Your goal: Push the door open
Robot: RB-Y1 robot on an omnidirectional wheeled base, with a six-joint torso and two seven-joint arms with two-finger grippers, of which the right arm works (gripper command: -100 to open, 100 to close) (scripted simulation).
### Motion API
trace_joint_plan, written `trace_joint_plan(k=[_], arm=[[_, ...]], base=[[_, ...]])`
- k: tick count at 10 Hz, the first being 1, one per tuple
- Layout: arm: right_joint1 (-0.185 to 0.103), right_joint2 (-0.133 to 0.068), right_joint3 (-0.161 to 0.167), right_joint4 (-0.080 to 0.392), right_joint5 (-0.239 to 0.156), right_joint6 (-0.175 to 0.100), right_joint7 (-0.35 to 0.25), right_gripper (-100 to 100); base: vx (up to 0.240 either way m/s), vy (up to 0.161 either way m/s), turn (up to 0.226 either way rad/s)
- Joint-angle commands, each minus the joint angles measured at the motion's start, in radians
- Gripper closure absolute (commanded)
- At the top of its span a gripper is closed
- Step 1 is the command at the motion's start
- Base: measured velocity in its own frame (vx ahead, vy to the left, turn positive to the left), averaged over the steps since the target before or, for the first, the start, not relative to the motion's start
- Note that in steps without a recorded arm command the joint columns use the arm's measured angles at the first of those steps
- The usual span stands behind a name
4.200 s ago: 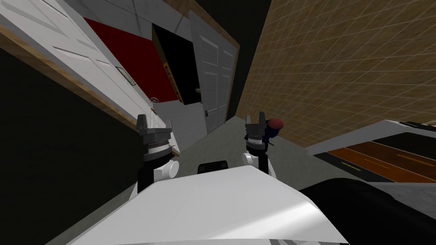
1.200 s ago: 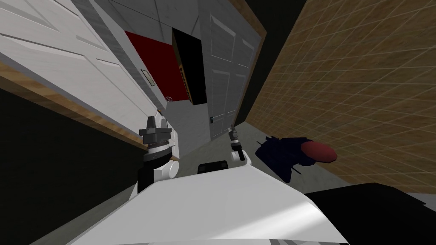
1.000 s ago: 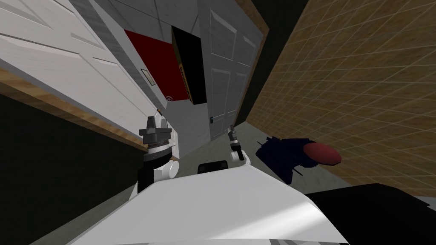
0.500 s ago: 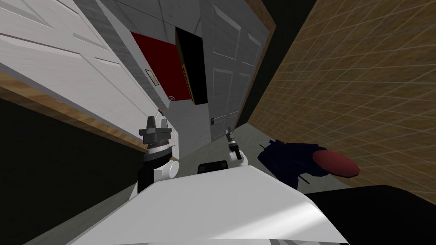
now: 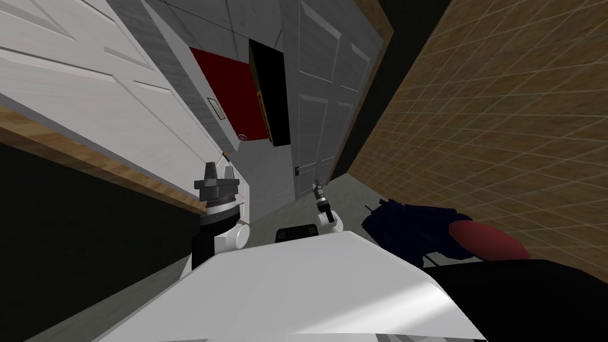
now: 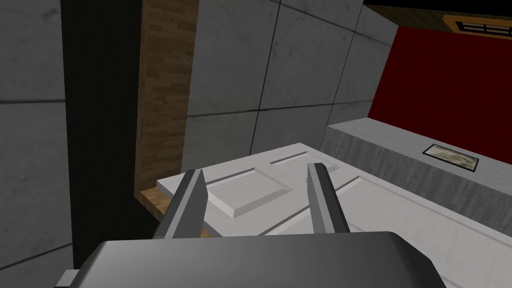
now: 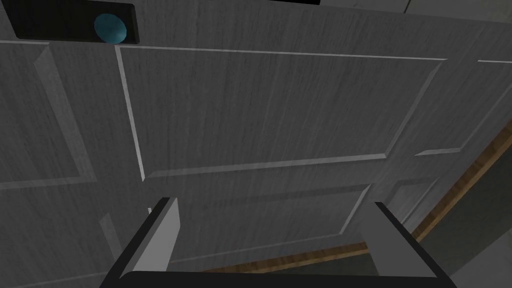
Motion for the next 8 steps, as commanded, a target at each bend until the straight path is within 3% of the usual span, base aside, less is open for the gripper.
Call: trace_joint_plan(k=[1, 4, 8], arm=[[-0.015, 0.004, 0.005, 0.041, 0.001, -0.005, 0.004, -100], [-0.052, 0.014, 0.015, 0.135, 0.004, -0.018, 0.008, -100], [-0.087, 0.025, 0.024, 0.224, 0.006, -0.030, 0.012, -100]], base=[[0.048, -0.030, 0.040], [0.082, -0.032, 0.070], [0.069, -0.037, 0.051]])
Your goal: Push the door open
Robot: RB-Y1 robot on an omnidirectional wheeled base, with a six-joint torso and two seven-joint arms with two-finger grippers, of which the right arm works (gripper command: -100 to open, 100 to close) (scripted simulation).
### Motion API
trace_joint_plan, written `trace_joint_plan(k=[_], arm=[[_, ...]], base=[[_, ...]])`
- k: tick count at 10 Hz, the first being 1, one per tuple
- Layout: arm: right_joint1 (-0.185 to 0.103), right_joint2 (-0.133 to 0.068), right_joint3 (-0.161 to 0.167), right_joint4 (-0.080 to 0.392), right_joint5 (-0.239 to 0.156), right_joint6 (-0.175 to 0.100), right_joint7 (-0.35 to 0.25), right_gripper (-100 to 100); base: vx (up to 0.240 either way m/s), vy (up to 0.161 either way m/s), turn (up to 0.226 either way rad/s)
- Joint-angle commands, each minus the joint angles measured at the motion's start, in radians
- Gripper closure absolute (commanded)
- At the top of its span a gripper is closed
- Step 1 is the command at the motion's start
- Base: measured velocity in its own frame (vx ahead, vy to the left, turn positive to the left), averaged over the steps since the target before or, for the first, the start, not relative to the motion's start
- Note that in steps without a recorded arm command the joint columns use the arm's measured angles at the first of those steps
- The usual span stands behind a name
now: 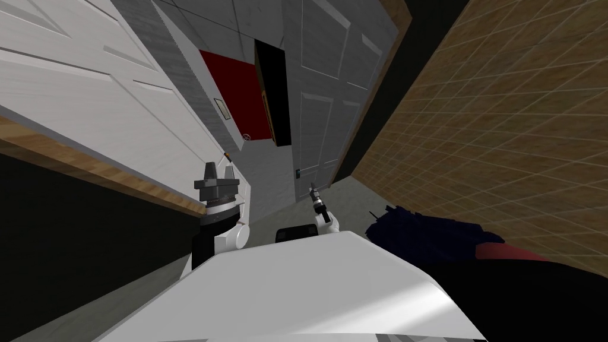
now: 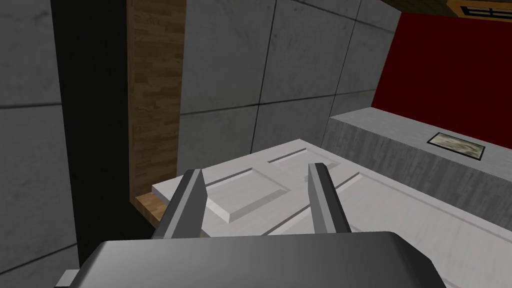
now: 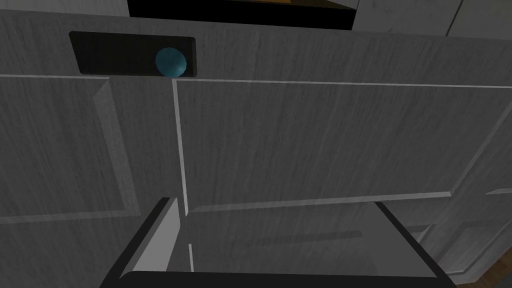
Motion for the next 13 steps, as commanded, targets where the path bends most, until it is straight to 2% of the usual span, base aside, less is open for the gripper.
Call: trace_joint_plan(k=[1, 7, 8, 9, 13], arm=[[-0.021, 0.006, 0.004, 0.049, 0.001, -0.007, 0.002, -100], [-0.081, 0.032, 0.021, 0.202, 0.005, -0.029, 0.009, -100], [-0.081, 0.032, 0.021, 0.202, 0.005, -0.029, 0.009, -100], [-0.096, 0.041, 0.025, 0.241, 0.005, -0.034, 0.011, -100], [-0.123, 0.057, 0.032, 0.310, 0.007, -0.044, 0.014, -100]], base=[[0.096, -0.030, 0.062], [0.087, -0.047, 0.055], [0.056, -0.029, 0.023], [0.079, -0.037, 0.061], [0.091, -0.040, 0.041]])
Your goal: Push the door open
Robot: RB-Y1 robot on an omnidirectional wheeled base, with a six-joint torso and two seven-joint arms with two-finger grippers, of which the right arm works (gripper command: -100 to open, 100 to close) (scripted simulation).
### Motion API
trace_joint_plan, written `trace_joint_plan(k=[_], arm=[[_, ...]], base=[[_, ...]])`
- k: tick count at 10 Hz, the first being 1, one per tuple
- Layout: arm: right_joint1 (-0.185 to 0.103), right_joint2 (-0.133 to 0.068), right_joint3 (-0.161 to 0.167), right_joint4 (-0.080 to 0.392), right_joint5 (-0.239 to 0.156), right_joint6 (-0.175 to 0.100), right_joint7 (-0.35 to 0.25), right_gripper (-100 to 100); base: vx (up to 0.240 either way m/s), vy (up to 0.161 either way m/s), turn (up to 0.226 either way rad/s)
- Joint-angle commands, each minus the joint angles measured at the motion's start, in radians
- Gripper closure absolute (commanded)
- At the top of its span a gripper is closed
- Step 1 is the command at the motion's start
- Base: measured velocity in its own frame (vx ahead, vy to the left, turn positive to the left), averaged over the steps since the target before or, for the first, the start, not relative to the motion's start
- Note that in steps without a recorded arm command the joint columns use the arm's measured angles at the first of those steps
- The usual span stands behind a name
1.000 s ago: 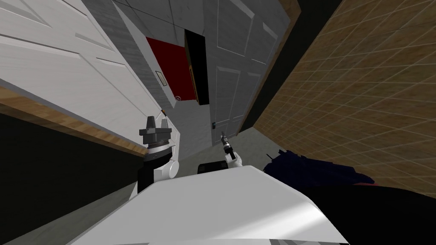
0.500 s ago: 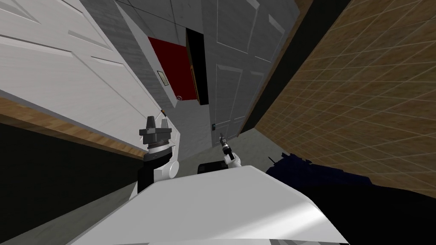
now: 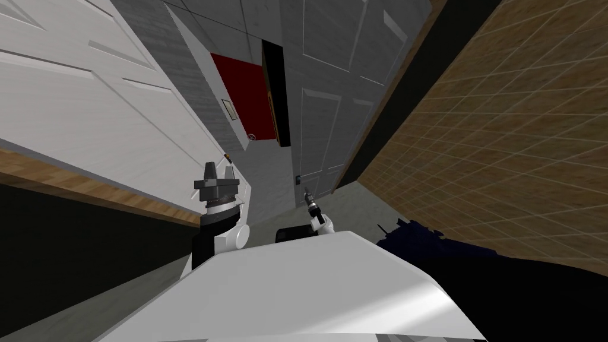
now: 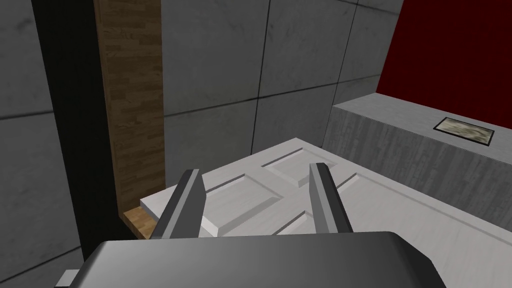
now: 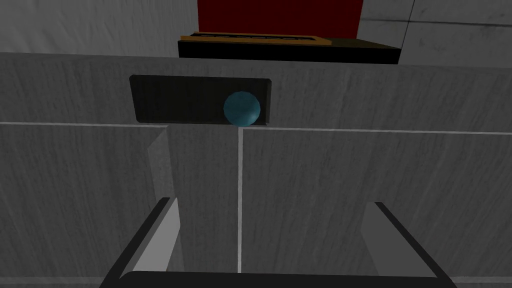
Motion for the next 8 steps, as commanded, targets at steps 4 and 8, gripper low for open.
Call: trace_joint_plan(k=[4, 8], arm=[[-0.029, 0.019, 0.007, 0.070, 0.001, -0.009, 0.002, -100], [-0.027, -0.037, 0.001, 0.064, -0.002, -0.009, 0.001, -100]], base=[[0.075, -0.039, 0.033], [0.113, 0.031, 0.019]])
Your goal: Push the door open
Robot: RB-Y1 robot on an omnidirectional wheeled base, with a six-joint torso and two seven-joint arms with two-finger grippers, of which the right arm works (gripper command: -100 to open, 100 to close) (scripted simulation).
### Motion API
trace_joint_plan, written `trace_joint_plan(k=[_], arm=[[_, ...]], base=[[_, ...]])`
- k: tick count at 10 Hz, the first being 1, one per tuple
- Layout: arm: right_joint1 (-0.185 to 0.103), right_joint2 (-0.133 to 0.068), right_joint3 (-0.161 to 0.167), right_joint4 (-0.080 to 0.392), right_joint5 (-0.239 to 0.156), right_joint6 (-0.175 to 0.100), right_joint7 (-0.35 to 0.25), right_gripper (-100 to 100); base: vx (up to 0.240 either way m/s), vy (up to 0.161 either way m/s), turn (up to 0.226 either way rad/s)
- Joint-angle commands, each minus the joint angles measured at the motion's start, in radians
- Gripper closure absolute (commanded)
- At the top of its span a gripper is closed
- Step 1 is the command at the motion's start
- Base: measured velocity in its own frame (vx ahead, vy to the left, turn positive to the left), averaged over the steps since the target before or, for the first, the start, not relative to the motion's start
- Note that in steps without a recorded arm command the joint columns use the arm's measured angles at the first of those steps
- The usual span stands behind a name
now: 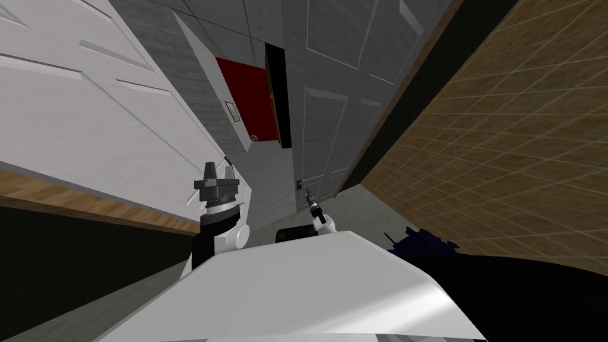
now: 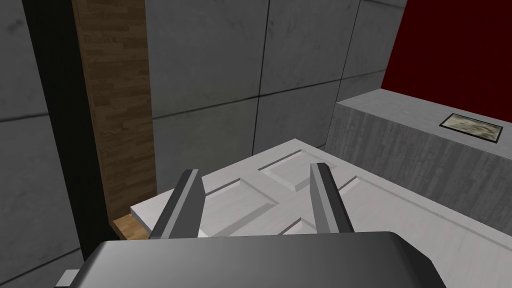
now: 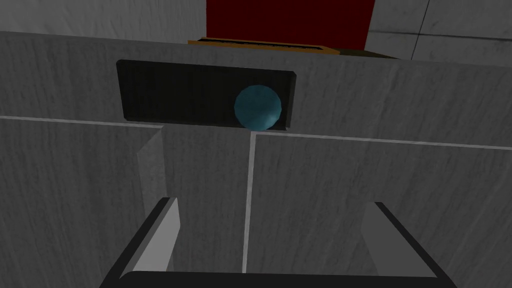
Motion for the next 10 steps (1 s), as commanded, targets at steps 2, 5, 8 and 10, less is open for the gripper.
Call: trace_joint_plan(k=[2, 5, 8, 10], arm=[[0.004, -0.013, -0.004, -0.006, -0.002, 0.002, 0.001, -100], [0.001, 0.019, -0.011, 0.003, -0.005, -0.002, 0.003, -100], [0.003, 0.023, -0.010, -0.004, -0.006, 0.001, 0.000, 100], [0.003, 0.023, -0.010, -0.004, -0.006, 0.001, 0.000, 100]], base=[[0.199, 0.066, 0.027], [0.201, 0.055, 0.027], [0.081, 0.022, 0.006], [-0.021, -0.005, 0.006]])
